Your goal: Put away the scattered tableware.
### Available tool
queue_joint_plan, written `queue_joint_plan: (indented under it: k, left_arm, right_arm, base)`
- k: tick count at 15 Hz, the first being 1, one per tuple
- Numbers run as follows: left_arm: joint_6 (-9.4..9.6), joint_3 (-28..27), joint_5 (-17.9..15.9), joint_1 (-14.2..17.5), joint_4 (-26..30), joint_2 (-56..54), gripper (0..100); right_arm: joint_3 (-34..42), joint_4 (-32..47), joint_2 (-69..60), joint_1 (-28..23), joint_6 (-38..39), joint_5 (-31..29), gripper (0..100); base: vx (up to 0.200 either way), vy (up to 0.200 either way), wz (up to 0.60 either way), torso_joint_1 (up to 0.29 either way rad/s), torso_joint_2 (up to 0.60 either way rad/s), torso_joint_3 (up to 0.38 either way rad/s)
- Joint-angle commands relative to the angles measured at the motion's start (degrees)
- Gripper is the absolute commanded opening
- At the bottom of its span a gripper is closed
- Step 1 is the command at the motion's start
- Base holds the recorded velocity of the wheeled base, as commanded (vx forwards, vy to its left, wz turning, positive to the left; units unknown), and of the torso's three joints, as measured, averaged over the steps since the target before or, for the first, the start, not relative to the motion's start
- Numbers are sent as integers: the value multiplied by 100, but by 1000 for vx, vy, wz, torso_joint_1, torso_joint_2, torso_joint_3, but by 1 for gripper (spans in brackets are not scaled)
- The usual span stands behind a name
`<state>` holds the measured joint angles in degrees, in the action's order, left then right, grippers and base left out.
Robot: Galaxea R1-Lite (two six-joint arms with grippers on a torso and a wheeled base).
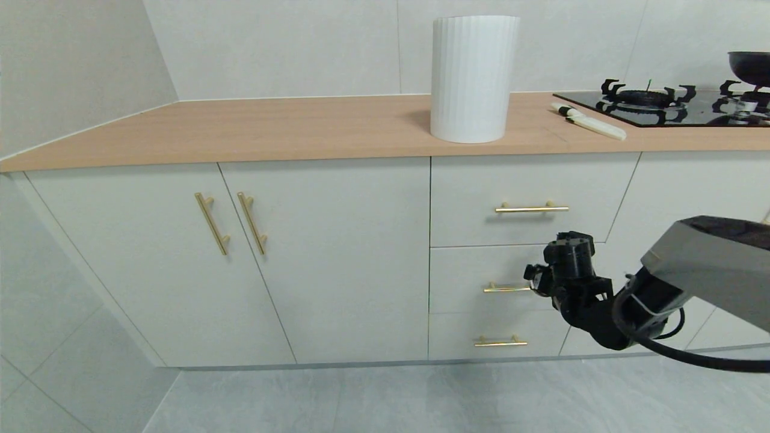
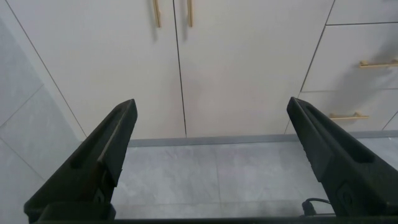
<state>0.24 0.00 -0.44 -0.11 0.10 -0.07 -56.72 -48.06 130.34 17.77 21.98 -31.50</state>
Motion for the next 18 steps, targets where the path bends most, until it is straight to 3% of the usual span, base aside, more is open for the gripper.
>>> queue_joint_plan:
  k: [1, 3, 7, 10, 13, 15, 18]
  left_arm:
    - [2, 0, 0, 2, -1, 7, 100]
    - [2, 0, 0, 2, -1, 7, 100]
    - [2, -9, 0, 2, -1, 7, 100]
    - [2, 0, 0, 2, -1, 7, 100]
    - [2, 0, 0, 2, -1, 7, 100]
    - [2, -9, 0, 2, -1, 7, 100]
    - [2, 0, 0, 2, -1, 7, 100]
  right_arm:
    - [1163, 622, -2145, 358, -493, 48, 100]
    - [1541, 1114, -3076, 499, -721, 56, 100]
    - [2227, 3153, -5625, 1114, -844, -128, 100]
    - [2781, 3575, -6873, 1018, -862, -366, 100]
    - [3176, 4023, -8350, 218, -1468, -366, 100]
    - [3431, 4041, -9308, -503, -2084, -260, 100]
    - [3712, 4067, -10863, -1153, -3051, -243, 100]
  base:
    - [0, 0, 0, 0, 0, 0]
    - [0, 0, 0, 0, 0, 0]
    - [0, 0, 0, 0, 0, 0]
    - [0, 0, 0, 0, 0, 0]
    - [0, 0, 0, 0, 0, 0]
    - [0, 0, 0, 0, 0, 0]
    - [0, 0, 0, 0, 0, 0]
